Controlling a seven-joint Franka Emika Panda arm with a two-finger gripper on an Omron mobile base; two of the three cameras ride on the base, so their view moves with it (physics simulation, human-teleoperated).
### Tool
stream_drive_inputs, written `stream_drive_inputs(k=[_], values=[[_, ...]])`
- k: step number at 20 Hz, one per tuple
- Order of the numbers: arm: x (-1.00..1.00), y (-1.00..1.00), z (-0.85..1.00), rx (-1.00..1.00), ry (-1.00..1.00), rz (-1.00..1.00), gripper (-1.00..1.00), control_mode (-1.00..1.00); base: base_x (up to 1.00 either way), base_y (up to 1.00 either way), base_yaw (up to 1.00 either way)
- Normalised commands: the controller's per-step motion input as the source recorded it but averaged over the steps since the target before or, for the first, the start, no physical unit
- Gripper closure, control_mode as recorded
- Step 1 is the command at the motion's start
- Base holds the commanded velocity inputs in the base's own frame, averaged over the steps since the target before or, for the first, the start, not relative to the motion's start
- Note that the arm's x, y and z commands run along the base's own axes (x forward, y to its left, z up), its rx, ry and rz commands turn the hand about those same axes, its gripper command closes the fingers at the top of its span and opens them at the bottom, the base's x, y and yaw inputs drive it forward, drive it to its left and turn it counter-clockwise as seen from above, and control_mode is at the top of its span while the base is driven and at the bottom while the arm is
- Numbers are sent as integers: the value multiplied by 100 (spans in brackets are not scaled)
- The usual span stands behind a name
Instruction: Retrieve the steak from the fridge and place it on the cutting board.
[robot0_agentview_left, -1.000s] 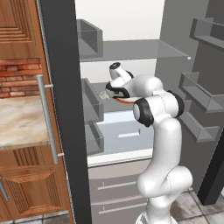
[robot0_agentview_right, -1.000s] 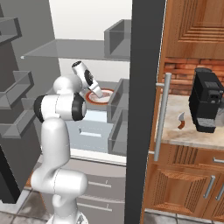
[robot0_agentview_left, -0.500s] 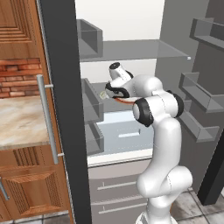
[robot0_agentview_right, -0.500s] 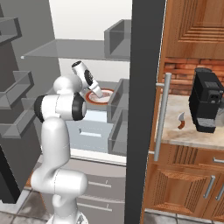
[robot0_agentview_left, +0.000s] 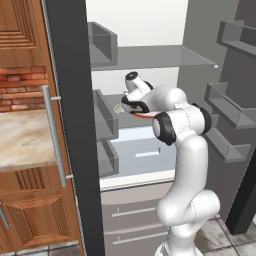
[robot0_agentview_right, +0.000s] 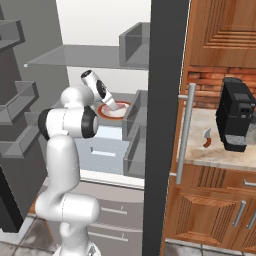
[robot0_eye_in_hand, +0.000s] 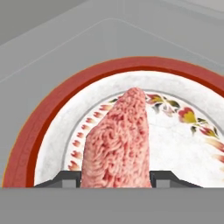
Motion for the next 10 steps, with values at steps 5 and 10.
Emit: stream_drive_inputs(k=[5, 10], values=[[0, 0, 0, 0, -1, 1, 100, -100, 0, 0, 0], [0, 0, 0, 0, 0, 0, 100, -100, 0, 0, 0]])
